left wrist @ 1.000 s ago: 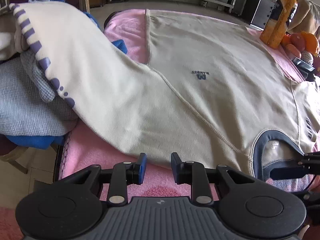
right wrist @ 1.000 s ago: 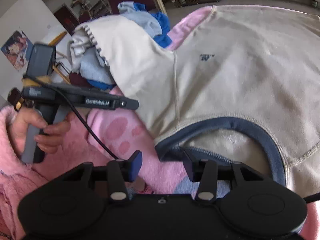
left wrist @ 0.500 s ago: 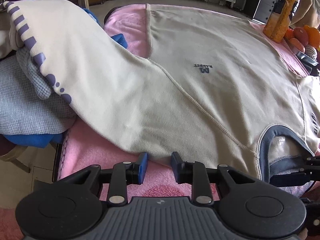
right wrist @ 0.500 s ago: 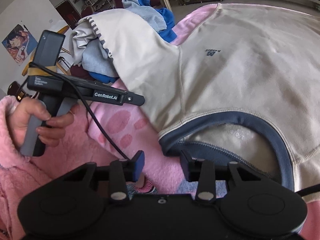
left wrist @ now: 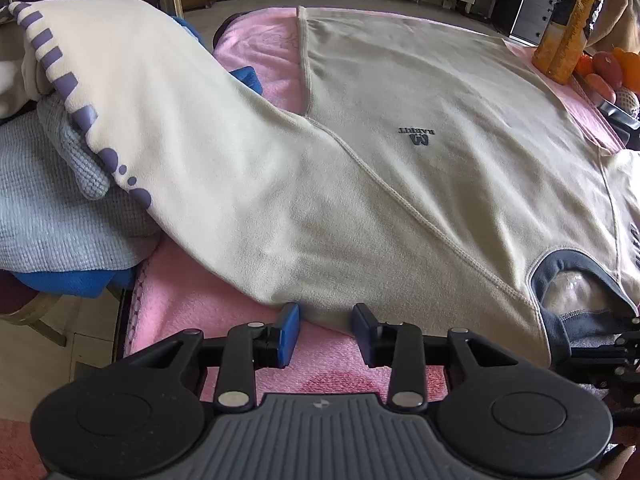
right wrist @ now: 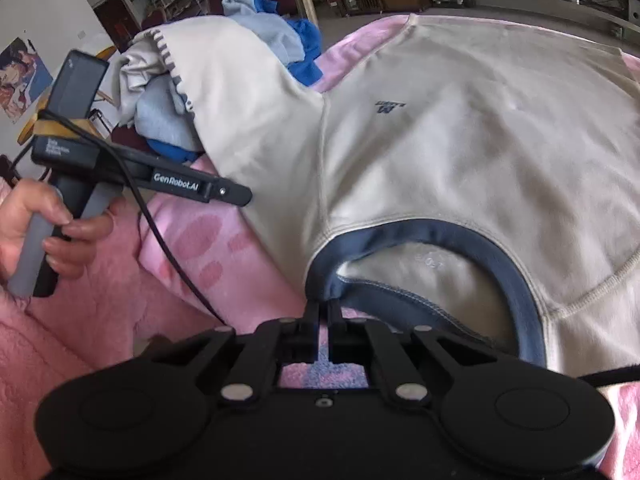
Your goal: Fold clothes
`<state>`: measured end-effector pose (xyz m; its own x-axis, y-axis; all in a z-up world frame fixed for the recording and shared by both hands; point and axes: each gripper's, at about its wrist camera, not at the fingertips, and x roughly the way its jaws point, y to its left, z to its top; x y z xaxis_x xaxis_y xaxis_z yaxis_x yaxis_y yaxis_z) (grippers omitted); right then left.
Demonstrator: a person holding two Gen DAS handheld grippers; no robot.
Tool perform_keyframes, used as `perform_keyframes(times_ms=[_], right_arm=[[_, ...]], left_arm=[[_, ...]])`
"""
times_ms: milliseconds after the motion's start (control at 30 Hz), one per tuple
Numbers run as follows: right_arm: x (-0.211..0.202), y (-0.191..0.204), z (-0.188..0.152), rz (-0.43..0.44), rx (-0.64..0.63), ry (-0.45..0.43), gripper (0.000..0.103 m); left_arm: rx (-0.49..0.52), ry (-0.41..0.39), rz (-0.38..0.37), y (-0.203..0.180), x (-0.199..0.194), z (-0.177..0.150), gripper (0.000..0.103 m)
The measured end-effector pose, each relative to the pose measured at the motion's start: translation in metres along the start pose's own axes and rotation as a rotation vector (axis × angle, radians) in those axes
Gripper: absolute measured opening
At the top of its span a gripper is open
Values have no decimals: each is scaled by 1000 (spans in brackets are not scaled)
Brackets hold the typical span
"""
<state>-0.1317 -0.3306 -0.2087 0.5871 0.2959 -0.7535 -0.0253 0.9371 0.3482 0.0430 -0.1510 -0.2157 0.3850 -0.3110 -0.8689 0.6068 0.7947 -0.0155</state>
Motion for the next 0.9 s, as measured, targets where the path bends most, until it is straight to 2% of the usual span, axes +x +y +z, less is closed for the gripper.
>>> perform_keyframes(times_ms=[100, 133, 167, 233, 300, 333, 367, 500, 633, 733, 800, 900], right_arm=[[-9, 1, 1, 55, 3, -1, 15], [-15, 2, 1, 65, -6, -21, 25], [-21, 4, 2, 74, -14, -41, 30], [-29, 5, 5, 66, -22, -102, 30], [-26, 2, 10, 27, -9, -140, 26], [-20, 1, 14, -1, -4, -148, 19], [-14, 2, 17, -23, -2, -153, 17], [5, -8, 31, -112, 41, -184, 17], [16, -23, 29, -178, 61, -143, 17], [13, -24, 26, -197, 69, -105, 17], [0, -22, 24, -210, 96, -112, 17], [-41, -12, 28, -219, 133, -191, 20]], left_arm=[[-32, -12, -32, 6, -9, -2, 31], [-46, -29, -58, 9, -14, -3, 29], [-50, -53, -88, 8, -19, -2, 29], [-36, -103, -140, 3, -28, 1, 29], [14, -120, -176, -14, -28, 3, 29], [46, -116, -185, -25, -24, 3, 29], [72, -109, -184, -34, -20, 3, 29], [127, -65, -192, -59, -1, 2, 29], [207, -20, -159, -71, 0, -7, 29], [192, 10, -157, -67, -12, -10, 29], [154, -26, -156, -58, -27, -10, 29], [97, -162, -128, -40, -67, -6, 29]])
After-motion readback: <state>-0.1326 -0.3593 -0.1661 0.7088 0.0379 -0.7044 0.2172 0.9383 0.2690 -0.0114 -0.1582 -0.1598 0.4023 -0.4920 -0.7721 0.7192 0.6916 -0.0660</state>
